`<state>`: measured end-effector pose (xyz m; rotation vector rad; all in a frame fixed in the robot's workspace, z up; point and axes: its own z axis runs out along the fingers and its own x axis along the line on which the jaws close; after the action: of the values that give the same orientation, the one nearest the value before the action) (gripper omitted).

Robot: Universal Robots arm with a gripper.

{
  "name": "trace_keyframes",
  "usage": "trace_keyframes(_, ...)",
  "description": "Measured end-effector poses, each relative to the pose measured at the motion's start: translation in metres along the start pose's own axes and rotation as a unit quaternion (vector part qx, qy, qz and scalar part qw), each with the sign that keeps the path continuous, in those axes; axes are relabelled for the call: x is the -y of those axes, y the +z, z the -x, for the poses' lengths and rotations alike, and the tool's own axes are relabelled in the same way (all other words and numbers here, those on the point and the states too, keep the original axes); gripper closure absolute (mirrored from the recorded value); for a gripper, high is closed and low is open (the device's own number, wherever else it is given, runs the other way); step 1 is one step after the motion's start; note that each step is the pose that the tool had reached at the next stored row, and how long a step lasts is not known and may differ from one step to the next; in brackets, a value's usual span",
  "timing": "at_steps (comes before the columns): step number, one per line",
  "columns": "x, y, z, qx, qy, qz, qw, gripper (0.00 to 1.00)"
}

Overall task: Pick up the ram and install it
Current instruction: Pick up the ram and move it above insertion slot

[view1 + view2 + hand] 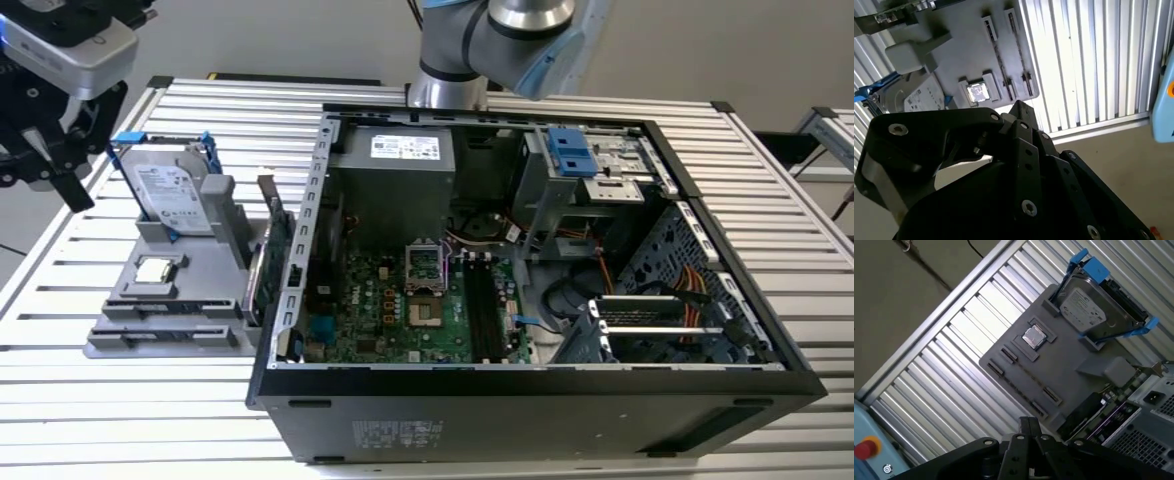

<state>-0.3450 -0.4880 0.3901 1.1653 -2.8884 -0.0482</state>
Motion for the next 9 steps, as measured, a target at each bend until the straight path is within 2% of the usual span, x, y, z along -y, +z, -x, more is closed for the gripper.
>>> trace_keyframes(9,0.0000,0.0000,0.0000,-0.0014,-0.036,-0.0005,0.9993,1.00)
